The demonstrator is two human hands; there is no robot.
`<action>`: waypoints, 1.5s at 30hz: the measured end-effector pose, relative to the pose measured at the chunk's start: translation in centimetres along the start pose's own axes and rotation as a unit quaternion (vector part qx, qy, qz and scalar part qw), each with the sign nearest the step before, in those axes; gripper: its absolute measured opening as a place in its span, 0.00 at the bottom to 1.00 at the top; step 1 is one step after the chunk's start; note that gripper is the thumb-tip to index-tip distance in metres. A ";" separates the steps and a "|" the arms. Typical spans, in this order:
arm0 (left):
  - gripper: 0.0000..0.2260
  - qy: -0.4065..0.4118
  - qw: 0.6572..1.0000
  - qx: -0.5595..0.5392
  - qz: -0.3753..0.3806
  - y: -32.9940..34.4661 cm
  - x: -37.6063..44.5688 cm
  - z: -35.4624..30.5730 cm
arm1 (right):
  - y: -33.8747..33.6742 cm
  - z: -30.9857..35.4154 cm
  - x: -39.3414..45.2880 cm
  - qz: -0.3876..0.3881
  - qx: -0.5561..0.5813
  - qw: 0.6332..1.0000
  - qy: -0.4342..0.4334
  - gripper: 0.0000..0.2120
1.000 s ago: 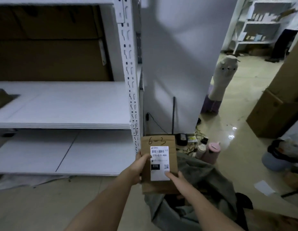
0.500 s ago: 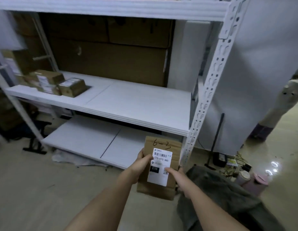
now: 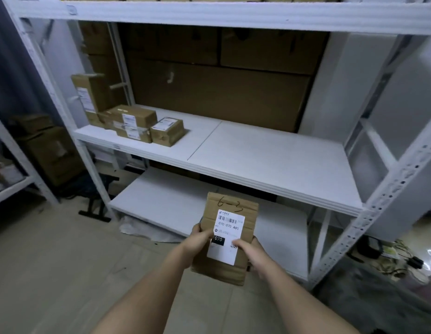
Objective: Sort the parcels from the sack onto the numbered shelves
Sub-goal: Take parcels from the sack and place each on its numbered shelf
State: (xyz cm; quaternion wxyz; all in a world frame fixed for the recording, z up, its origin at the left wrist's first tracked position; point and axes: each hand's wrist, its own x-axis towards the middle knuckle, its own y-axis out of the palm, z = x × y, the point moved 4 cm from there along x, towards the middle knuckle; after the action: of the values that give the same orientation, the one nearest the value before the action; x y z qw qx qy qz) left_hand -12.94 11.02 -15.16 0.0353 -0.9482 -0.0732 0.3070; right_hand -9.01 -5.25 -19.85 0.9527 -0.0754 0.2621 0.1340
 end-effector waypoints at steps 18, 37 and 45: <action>0.24 -0.054 0.992 -0.032 -0.110 -24.8 13.4 -2.5 | 23.3 8.0 19.7 0.112 -0.054 0.992 0.025 0.25; 0.23 -0.045 0.998 -0.009 -0.039 -51.2 23.2 -4.6 | 47.9 15.2 31.7 0.085 -0.064 0.994 0.020 0.14; 0.24 -0.069 0.997 0.022 0.028 -63.7 28.1 -4.3 | 59.0 15.8 34.8 0.049 -0.050 0.996 0.063 0.26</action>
State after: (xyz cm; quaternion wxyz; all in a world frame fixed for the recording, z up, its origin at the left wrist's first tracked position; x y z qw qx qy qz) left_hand 4.68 78.28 -20.76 0.0420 -0.9256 -0.0420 0.3738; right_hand 9.91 61.86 -28.80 0.9216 -0.1180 0.3184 0.1883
